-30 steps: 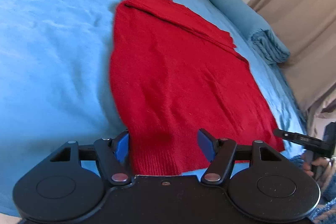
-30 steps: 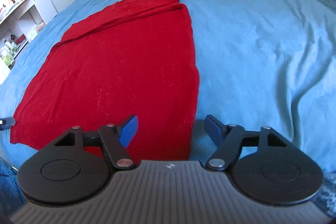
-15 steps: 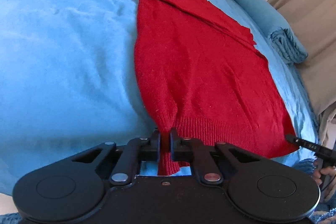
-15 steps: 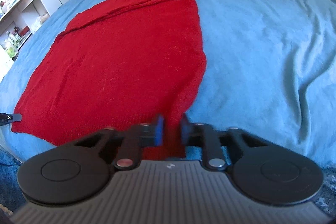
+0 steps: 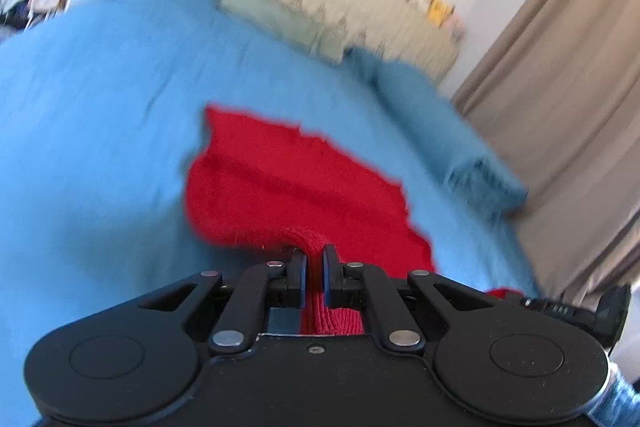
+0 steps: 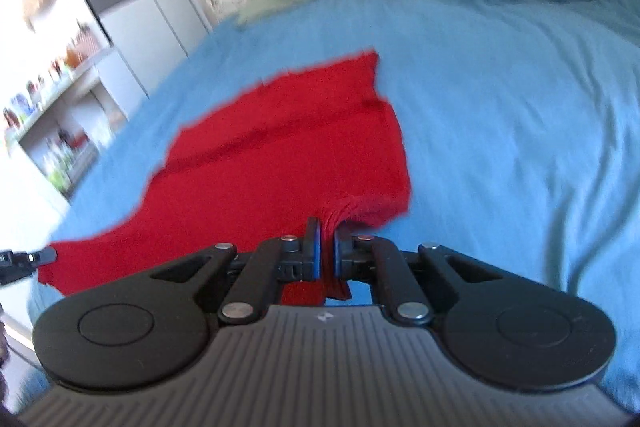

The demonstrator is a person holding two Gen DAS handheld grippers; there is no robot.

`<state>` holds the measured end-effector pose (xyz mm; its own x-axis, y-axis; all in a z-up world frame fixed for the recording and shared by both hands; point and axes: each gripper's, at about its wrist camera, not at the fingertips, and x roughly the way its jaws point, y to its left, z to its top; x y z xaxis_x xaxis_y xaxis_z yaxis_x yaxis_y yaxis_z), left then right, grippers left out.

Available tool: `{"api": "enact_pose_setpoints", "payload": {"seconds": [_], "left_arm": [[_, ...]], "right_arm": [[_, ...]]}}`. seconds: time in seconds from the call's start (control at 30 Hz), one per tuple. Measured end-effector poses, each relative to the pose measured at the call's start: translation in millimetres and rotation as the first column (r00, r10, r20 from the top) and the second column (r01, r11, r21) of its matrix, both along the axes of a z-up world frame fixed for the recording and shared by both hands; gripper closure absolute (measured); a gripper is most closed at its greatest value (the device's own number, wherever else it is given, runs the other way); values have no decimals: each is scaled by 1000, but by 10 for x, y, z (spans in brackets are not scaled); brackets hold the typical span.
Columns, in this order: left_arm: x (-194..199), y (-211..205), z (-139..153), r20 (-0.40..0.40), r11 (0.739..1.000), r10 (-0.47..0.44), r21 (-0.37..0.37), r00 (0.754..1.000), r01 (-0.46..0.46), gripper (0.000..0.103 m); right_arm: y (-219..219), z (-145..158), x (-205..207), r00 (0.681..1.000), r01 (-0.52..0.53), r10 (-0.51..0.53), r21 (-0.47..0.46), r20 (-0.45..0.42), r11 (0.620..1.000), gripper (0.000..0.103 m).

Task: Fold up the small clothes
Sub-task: 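Close the left gripper on the hem while the right gripper grasps the hem too, then fold the hem up toward the collar and open both grippers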

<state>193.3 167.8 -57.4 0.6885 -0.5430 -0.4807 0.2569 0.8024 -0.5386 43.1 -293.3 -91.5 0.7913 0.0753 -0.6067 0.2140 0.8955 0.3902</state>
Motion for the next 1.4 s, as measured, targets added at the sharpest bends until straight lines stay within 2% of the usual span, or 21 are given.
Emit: {"api": "enact_pose_setpoints", "payload": {"seconds": [0.13,0.27,0.43,0.53,0.63,0.73,0.8,0.97,1.0,1.07,1.1,1.13,1.17,1.2,1.27,1.4], "left_arm": [[567,-106,235,54,997,74,-6,996,-74,95],[1275,-220,356,53,987,162,-30,985,-160,95],[2145,-437,354,51,975,220,-4,974,-221,95],[2645,-593,160,26,969,243,41,970,-244,95],[3102,-697,-220,-42,959,279,73,959,-275,95],[3339,-732,-562,-102,949,311,78,945,-304,95],[3427,-748,-710,-114,948,316,89,942,-307,95],[3676,-754,-868,-134,943,326,113,936,-312,93],[3708,-734,-887,-141,938,341,111,929,-328,88],[3753,-709,-890,-140,929,367,94,920,-357,52],[3754,-684,-878,-127,923,383,95,915,-373,23],[3754,-673,-855,-104,915,401,105,910,-390,10],[3729,-669,-810,-71,906,416,122,907,-406,7],[3696,-670,-765,-42,902,418,141,908,-408,7],[3614,-678,-685,0,906,387,188,922,-380,7],[3284,-845,-596,100,910,270,297,958,-287,5]], "right_arm": [[-183,332,443,997,3,-7,52,81,999,82],[-449,609,1085,991,41,-56,128,119,991,81],[-722,741,1973,986,83,-99,119,134,989,82],[-929,591,2569,986,123,-135,121,99,985,82],[-1042,285,3022,987,145,-152,105,57,984,82],[-1075,-129,3411,985,170,-170,83,-8,982,82],[-1086,-396,3605,983,181,-178,75,-50,981,82],[-1182,-748,3872,981,189,-185,64,-67,980,81],[-1215,-788,3933,981,188,-184,65,-64,980,79],[-1243,-837,4014,981,184,-181,54,-66,981,74],[-1249,-851,4027,981,185,-181,53,-62,981,58],[-1274,-862,4054,982,184,-181,65,-51,981,43],[-1289,-852,4053,980,197,-195,69,-35,978,11],[-1294,-822,4040,976,218,-217,62,-17,974,0],[-1275,-728,3981,965,253,-253,12,62,967,0],[-1134,-607,3878,986,152,-144,-94,82,984,0]]}}
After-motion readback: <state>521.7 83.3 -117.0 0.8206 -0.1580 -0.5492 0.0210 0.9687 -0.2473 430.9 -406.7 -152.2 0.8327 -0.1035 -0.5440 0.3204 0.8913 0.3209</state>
